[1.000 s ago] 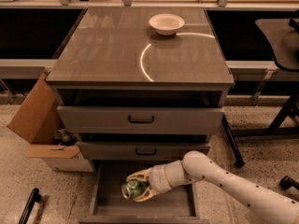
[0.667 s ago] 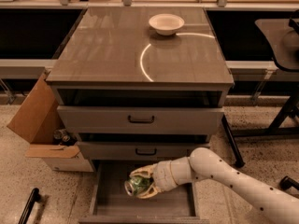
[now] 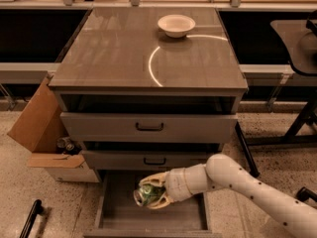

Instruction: Pick green can from bottom drawer and place on counter

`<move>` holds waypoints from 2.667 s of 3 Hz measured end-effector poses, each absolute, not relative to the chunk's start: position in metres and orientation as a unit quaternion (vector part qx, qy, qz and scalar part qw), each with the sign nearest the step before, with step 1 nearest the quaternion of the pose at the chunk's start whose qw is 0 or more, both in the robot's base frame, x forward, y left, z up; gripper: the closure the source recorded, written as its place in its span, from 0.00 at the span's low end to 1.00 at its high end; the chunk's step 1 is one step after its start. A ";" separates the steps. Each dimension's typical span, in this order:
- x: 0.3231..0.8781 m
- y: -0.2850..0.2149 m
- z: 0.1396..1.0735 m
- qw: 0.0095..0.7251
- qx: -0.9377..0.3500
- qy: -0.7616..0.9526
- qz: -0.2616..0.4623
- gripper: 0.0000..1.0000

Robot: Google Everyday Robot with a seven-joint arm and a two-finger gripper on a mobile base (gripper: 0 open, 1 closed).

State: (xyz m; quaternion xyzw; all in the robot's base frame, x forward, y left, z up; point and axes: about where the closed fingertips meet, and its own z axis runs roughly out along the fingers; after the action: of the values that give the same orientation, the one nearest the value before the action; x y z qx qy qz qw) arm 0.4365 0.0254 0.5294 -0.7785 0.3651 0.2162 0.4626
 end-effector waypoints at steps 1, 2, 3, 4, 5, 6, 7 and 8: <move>0.433 0.001 0.591 0.474 -0.782 0.354 0.195 1.00; 0.432 -0.022 0.656 0.486 -0.776 0.360 0.178 1.00; 0.439 -0.046 0.713 0.499 -0.765 0.374 0.164 1.00; 0.439 -0.047 0.718 0.500 -0.764 0.373 0.164 1.00; 0.441 -0.060 0.753 0.508 -0.761 0.368 0.164 1.00; 0.456 -0.079 0.793 0.510 -0.759 0.374 0.156 1.00; 0.501 -0.094 0.838 0.532 -0.742 0.383 0.139 1.00; 0.540 -0.104 0.870 0.555 -0.719 0.400 0.126 1.00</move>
Offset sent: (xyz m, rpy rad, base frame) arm -0.0036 -0.0799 0.2084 0.0238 -0.1135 -0.0934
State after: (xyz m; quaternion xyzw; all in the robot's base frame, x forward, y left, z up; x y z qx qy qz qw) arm 0.5399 -0.1041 0.8704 -0.7188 0.3995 0.1256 0.5549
